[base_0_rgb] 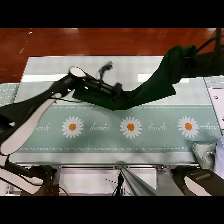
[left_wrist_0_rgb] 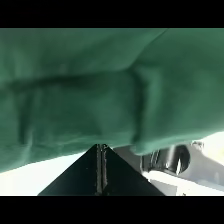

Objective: Fold the shirts.

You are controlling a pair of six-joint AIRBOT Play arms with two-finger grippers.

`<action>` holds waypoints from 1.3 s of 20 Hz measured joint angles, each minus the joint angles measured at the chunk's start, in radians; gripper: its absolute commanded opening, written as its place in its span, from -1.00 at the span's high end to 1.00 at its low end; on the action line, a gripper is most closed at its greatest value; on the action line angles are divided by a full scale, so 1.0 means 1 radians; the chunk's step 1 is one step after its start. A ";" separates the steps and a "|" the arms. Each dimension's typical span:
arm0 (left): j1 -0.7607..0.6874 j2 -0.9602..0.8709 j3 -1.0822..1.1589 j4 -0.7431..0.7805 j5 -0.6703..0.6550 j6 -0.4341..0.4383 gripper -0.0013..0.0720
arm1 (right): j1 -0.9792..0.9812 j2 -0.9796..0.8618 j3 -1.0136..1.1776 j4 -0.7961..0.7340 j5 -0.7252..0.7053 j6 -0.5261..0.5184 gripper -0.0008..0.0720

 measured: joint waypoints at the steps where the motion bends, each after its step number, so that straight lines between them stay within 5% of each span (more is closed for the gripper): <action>1: -0.031 -0.015 0.000 -0.002 0.005 -0.010 0.92 | 0.003 0.007 0.000 -0.010 0.001 0.007 0.88; 7: -0.111 -0.071 -0.001 -0.053 0.130 -0.040 0.92 | 0.008 0.024 0.000 -0.022 0.013 0.037 0.88; 15: 0.242 0.199 -0.001 0.010 0.095 0.024 0.92 | 0.052 -0.040 0.000 -0.028 0.002 0.009 0.88; 22: 0.674 0.545 -0.001 0.102 0.033 0.032 0.92 | 0.271 -0.307 0.000 0.016 -0.316 0.016 0.88; 26: 0.793 0.660 -0.001 0.115 -0.018 0.032 0.92 | 0.357 -0.463 0.000 0.161 -0.559 0.022 0.88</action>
